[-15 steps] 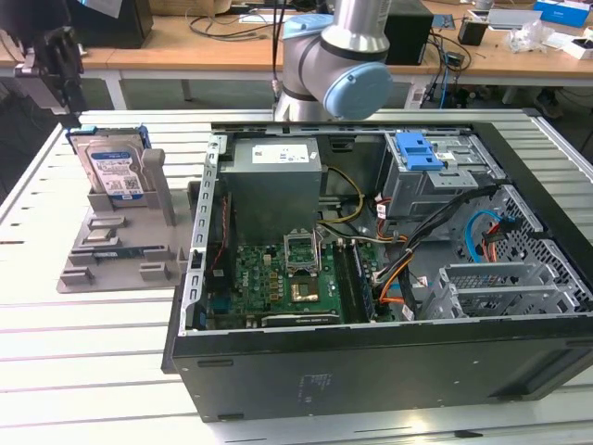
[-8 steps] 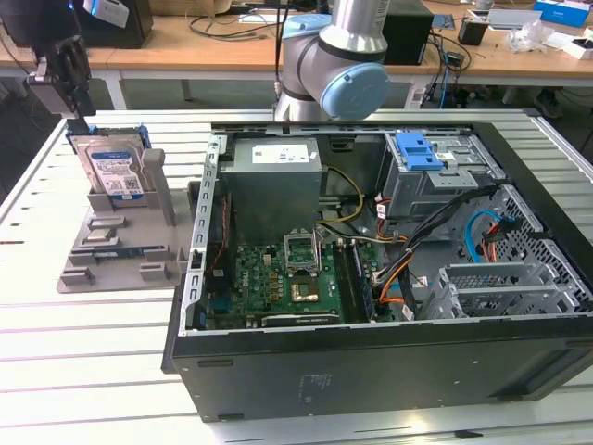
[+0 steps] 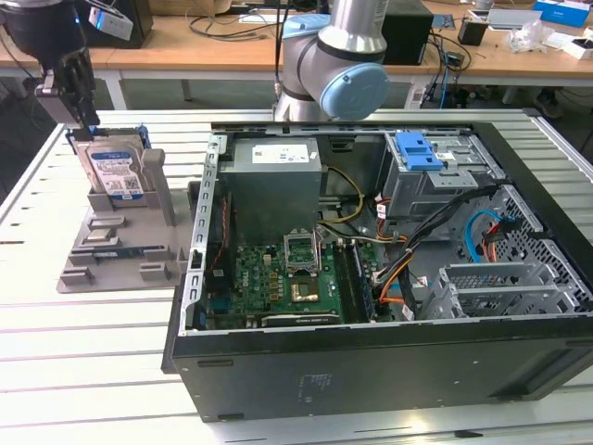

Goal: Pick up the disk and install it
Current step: 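Pick up the disk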

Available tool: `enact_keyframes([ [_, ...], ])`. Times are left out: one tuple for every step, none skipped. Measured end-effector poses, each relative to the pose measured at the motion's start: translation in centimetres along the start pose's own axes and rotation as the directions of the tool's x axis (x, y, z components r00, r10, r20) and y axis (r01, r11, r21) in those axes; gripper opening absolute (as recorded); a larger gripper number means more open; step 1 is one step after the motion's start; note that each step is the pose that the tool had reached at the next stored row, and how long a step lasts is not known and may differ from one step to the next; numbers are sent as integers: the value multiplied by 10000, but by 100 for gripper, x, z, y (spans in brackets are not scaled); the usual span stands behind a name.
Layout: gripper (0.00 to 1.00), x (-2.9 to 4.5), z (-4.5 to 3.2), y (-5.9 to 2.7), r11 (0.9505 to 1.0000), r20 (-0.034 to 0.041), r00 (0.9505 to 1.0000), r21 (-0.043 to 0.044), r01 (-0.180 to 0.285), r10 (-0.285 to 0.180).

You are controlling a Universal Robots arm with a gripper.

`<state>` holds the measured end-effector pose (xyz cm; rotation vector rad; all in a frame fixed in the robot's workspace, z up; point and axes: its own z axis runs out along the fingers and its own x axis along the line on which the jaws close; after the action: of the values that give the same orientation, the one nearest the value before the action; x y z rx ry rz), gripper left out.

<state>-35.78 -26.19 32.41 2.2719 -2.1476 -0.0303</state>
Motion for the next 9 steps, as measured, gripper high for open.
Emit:
enact_keyframes([
  [48,-1,28,-1,10000,-9,10000,0,1,-1],
  [48,-1,42,-2,10000,-14,10000,0,0,0],
  [48,-1,70,-3,10000,-23,10000,-1,1,-1],
  [48,-1,87,-4,10000,-27,10000,-1,1,-1],
  [48,-1,112,-6,10000,-33,10000,-2,4,-4],
  [48,-1,130,-6,10000,-37,10000,-3,5,-5],
  [48,-1,151,-7,10000,-40,10000,-3,6,-6],
  [48,-1,171,-9,10000,-42,10000,-2,9,-9],
  [48,-1,219,-10,10000,-45,10000,-3,13,-13],
])
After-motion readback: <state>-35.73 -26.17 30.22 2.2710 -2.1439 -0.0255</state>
